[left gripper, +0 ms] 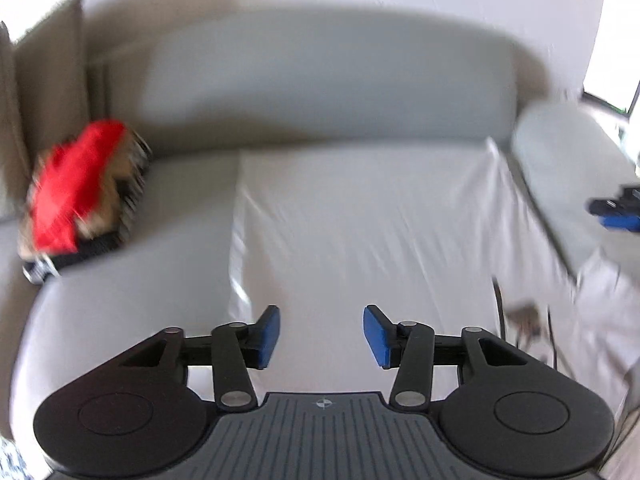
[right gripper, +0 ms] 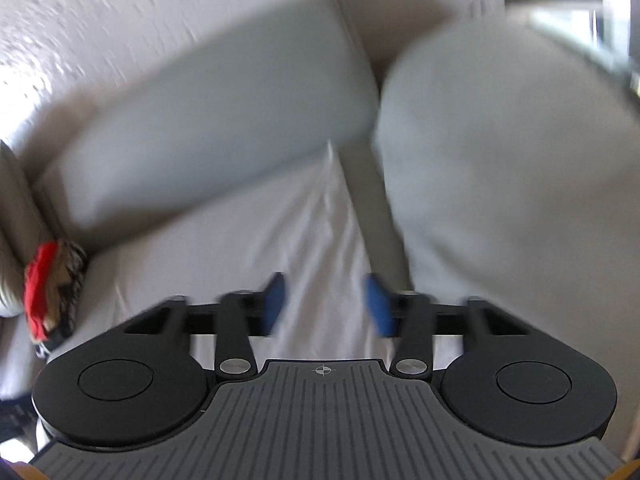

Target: Fold clothes

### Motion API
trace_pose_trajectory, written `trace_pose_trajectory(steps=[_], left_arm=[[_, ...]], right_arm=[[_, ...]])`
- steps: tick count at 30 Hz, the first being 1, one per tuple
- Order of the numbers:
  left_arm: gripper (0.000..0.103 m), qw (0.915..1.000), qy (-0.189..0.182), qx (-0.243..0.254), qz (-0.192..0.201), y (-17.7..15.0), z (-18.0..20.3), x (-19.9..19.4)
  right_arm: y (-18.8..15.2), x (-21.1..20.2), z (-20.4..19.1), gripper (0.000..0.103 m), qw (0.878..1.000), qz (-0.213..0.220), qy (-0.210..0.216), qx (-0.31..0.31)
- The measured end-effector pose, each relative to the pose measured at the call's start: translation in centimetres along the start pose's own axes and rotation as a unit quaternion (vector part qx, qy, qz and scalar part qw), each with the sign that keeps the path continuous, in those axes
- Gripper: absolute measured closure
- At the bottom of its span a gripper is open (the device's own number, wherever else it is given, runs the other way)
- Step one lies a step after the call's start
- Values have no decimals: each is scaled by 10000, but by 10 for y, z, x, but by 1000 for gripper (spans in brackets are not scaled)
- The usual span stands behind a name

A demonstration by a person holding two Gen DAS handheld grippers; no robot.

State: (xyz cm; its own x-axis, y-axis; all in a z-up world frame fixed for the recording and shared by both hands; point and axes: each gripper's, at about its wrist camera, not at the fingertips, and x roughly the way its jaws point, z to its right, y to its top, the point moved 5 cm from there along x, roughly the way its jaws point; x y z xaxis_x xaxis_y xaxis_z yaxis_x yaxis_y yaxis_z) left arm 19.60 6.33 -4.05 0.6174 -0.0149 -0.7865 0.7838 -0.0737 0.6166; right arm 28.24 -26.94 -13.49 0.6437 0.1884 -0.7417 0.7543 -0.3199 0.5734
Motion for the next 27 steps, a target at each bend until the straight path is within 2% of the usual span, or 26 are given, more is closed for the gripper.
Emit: trace_pose_trajectory(steps=[4,7,10,12,13,14,15,16,18,21,24,26,27], left_arm=[[59,9993,271,51,-262,-46,19,45],[58,9989,346,124,-292,-69,30,51],[57,9986,471,53,-225,-78,32,48],[57,9985,483,-108,-251,-80,32,44],[57,9983,498,-123,-281,-80,31,43],[57,9981,516,-132,-312,-80,31,43],[57,9979,535,-141,-344,-80,30,42],[57,9977,543,-175,-359,-81,29,42],[57,9974,558,-249,-387,-83,26,41],[56,9969,575,-314,-431,-87,23,39],[56,9968,582,-276,-480,-92,24,36],[56,9969,540,-258,-504,-95,26,29],[56,9970,507,-258,-522,-96,28,25]], right_arm=[[-19,45,9,85,9994,-130,-303,-115],[-28,61,-8,84,10000,-47,6,-11],[-36,75,-39,83,9992,43,271,-288],[-44,82,-54,82,9981,-49,268,-549],[-47,87,-56,84,9977,-118,185,-645],[-47,89,-55,93,9975,-124,99,-695],[-46,88,-50,99,9976,-105,20,-685],[-42,86,-43,100,9980,-80,-150,-608],[-31,77,-18,103,9966,69,-763,-307],[-21,63,29,103,9860,108,-1658,120],[-23,43,41,102,9903,-6,-1335,379],[-25,15,28,90,9930,234,-1124,259],[-27,-4,18,90,9946,385,-954,142]])
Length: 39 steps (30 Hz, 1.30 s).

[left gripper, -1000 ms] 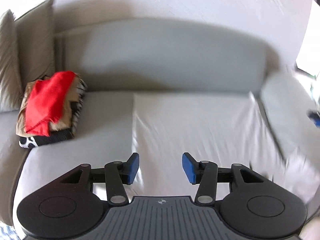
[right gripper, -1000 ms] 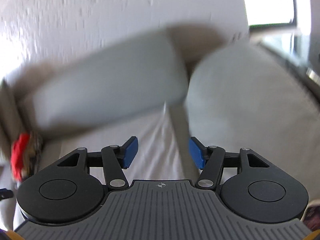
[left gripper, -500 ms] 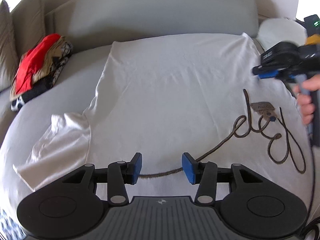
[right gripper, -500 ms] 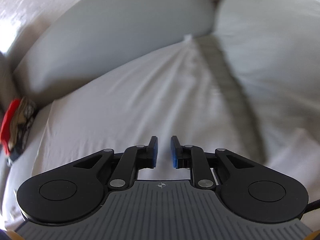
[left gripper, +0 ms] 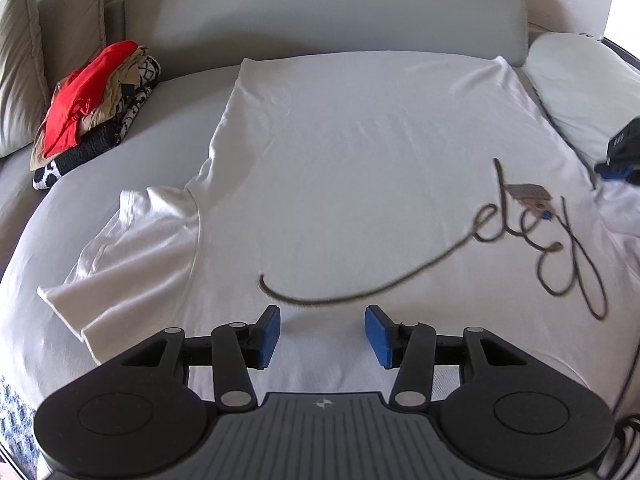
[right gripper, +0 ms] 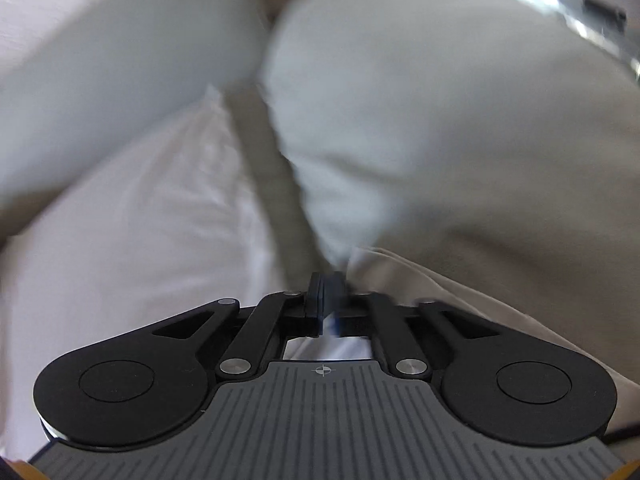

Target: Fold clothes

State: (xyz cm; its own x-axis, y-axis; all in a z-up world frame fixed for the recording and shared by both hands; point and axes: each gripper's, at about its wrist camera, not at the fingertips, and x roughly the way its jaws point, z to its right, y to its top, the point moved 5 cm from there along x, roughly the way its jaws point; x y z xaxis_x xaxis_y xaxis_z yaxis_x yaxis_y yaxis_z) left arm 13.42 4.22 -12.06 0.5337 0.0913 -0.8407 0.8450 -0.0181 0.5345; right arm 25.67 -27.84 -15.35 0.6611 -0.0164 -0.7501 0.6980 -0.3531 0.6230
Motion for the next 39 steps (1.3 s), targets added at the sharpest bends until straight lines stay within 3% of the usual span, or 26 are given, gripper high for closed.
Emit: trace_pose_trajectory(steps=[2,6,10,14,17,20,26,39], left_arm=[[56,9999,-112,49,43,-4,1,-16],[52,9992,-342,151,137,-13,3,-48],[49,9974,-679,135,186,-26,1,-90],[42,9932,-1116,218,234,-38,0,-127],[39,9937,-903,443,501,-47,4,-132],[39,9967,-508,392,491,-57,7,-117],[38,9982,-589,-57,-86,-76,12,-84],[34,9994,-170,-199,235,-57,4,-61]], right_arm=[[-6,-42,-9,88,9990,222,394,-68],[-29,-127,-23,66,9917,438,1140,-396],[-61,-194,-26,64,9818,373,1729,-686],[-93,-232,-29,53,9783,267,1912,-752],[-122,-233,-34,53,9805,59,1823,-734],[-142,-215,-34,53,9826,-332,1648,-785],[-154,-191,-34,53,9828,-529,1461,-994],[-158,-169,-46,53,9814,-561,1403,-1184]])
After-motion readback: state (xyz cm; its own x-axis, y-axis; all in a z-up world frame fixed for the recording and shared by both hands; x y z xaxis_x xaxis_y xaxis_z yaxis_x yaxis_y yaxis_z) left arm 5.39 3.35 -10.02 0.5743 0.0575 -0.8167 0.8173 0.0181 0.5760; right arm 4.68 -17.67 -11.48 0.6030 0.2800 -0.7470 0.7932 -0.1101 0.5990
